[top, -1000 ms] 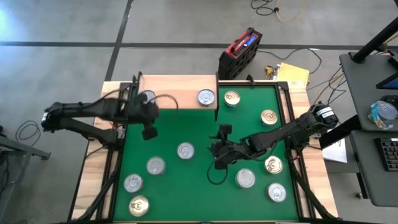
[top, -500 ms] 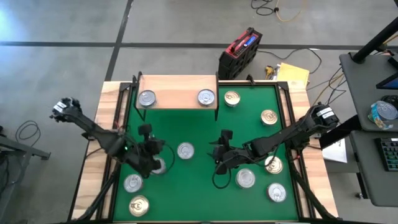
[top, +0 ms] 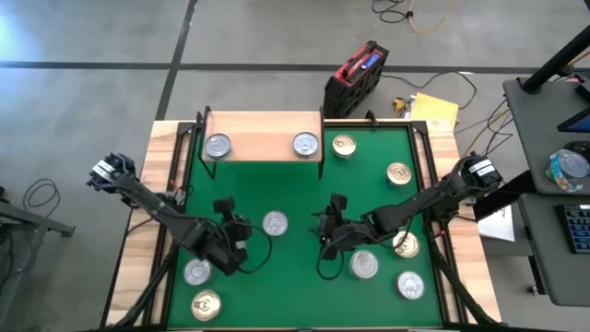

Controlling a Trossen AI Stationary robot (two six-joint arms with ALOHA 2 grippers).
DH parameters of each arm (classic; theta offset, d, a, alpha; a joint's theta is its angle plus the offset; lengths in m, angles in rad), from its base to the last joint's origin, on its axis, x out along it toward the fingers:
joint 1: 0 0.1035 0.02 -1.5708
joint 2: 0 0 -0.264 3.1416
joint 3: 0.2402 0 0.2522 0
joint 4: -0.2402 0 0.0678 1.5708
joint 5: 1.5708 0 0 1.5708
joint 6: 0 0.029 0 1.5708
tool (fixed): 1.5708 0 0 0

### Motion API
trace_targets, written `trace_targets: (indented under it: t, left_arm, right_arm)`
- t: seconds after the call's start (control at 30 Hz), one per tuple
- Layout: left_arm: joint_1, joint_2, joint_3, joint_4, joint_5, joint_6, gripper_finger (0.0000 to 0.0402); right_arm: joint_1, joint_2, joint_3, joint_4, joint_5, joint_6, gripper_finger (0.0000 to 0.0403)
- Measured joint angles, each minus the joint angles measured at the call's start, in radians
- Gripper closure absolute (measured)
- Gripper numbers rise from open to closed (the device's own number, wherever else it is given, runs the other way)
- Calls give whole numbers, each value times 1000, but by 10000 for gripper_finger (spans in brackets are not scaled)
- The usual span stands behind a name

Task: Stack canned seafood by type on shelf
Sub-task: Put the middle left dark blue tuna can on the shelf

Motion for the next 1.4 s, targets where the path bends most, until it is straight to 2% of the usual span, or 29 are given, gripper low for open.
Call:
trace_targets:
  t: [0.3, 0.5, 0.67, 0.9, 1.07, 1.27, 1.4]
  left_arm:
    - [-11, 11, 44, -8, 154, -69, 401]
    - [-17, 10, 81, -50, 344, -118, 401]
    - [-38, 10, 93, -132, 361, -170, 401]
    - [-120, 10, 93, -276, 429, -316, 401]
    - [-214, 10, 93, -301, 423, -407, 401]
    - [-293, 9, 93, -301, 345, -485, 401]
    - [-316, 12, 91, -303, 286, -488, 401]
  right_arm:
    - [16, 2, -2, 10, 0, -25, 197]
    - [32, 2, -2, 61, -2, -75, 197]
    - [31, 2, -3, 110, -2, -108, 197]
    - [31, 3, -3, 178, -60, -115, 197]
    - [31, 23, -3, 282, -76, -146, 197]
    - [31, 109, -2, 450, -79, -203, 197]
    - [31, 168, 32, 457, -79, -202, 197]
